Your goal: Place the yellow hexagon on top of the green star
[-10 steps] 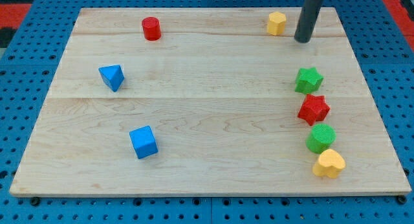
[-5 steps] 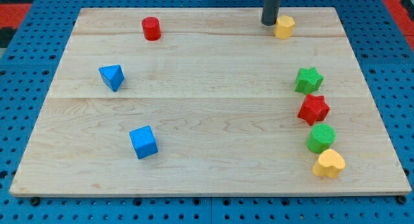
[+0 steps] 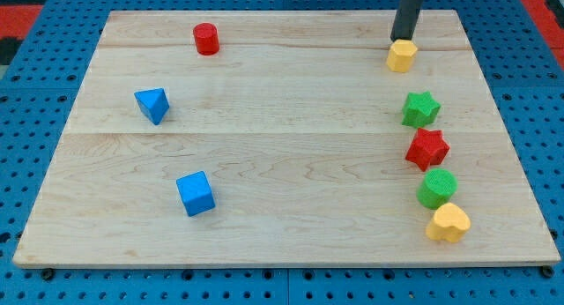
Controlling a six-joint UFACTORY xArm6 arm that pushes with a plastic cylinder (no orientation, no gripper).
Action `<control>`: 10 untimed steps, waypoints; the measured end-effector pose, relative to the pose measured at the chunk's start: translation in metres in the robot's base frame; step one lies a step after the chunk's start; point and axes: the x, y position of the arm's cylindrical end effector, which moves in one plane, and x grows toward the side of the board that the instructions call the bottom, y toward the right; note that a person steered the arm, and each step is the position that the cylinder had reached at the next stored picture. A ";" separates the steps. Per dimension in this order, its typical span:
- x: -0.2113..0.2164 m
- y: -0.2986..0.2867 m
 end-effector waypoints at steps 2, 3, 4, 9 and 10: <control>0.020 -0.001; 0.044 -0.001; 0.047 0.004; 0.057 -0.093; 0.055 -0.169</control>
